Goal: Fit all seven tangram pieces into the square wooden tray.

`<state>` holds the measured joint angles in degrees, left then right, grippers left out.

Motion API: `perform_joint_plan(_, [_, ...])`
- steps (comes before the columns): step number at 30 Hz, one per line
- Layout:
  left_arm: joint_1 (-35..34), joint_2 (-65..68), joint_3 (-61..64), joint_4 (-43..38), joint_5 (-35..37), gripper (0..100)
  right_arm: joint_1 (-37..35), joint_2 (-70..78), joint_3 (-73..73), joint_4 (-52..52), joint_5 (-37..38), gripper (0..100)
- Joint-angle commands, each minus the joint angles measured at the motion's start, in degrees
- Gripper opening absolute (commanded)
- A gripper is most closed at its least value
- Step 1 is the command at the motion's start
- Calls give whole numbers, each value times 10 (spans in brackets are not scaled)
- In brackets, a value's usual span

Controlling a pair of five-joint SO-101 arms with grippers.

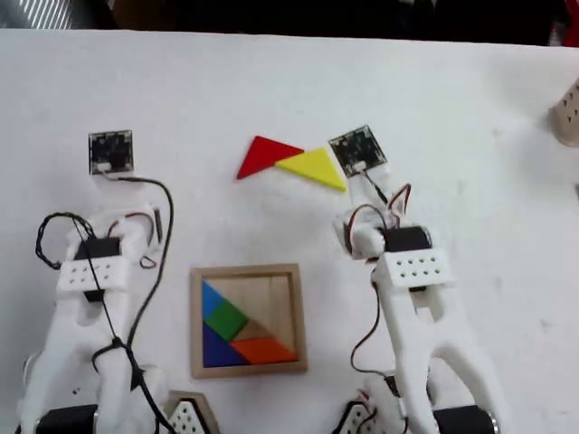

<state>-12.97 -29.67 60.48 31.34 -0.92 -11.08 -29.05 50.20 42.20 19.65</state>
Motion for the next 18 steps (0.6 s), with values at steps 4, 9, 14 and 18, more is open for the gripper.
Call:
perform_joint_plan(4, [-11,145,-93,-33,9,24,-20,119,-70,-31,2,124])
perform_joint_plan(9, [-12,239,-178,21,4,24,-36,179,-94,-52,26,126])
perform_joint_plan(14, [-25,254,-199,53,4,28,-37,203,-96,-59,35,127])
perform_joint_plan(18, [-31,254,-200,61,5,116,-37,203,-98,-48,86,151])
